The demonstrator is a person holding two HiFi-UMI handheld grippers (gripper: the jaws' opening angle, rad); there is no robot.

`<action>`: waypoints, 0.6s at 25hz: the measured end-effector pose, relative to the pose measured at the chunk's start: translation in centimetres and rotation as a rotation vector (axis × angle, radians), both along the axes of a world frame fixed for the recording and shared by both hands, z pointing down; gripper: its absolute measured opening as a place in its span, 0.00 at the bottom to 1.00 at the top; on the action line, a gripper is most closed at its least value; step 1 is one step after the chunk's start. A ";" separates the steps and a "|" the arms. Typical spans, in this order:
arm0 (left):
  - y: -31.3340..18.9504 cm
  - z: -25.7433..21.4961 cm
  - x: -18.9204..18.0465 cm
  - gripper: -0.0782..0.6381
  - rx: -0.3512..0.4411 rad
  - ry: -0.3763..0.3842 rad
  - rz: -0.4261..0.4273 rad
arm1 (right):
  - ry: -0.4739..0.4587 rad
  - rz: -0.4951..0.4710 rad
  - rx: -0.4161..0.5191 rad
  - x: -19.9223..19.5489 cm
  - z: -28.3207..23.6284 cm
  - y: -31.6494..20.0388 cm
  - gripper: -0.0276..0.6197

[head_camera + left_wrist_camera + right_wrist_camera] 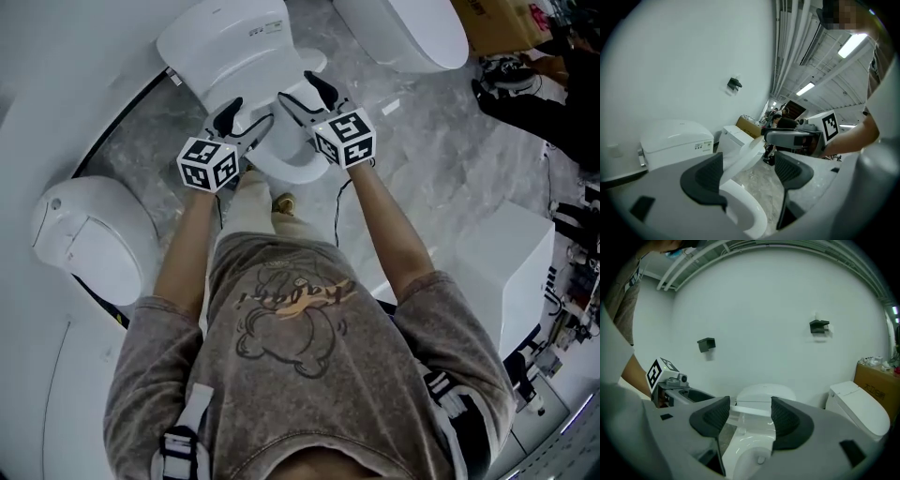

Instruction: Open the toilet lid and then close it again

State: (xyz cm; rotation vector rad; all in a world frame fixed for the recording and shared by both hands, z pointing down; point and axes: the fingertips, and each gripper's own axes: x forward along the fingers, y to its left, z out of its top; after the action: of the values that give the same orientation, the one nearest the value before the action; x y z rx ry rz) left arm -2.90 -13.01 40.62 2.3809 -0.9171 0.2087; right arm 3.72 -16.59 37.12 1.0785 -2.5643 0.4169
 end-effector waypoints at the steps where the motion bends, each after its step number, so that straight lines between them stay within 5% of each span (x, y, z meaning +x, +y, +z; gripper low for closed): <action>1: 1.1 0.5 0.4 0.59 -0.010 0.003 0.012 | 0.005 -0.002 -0.004 0.4 0.5 1.2 0.48; 8: 9.5 6.3 4.6 0.59 -0.143 -0.048 0.183 | 0.071 -0.018 -0.113 4.6 6.6 10.5 0.48; 15: 15.6 14.6 8.5 0.59 -0.255 -0.082 0.292 | 0.060 0.103 -0.268 8.7 16.6 16.4 0.48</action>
State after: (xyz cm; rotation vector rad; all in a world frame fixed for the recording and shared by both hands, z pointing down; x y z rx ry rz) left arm 5.61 2.54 55.19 2.2691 -0.5361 0.5078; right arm 12.40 -0.23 53.75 1.1069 -2.3256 0.7192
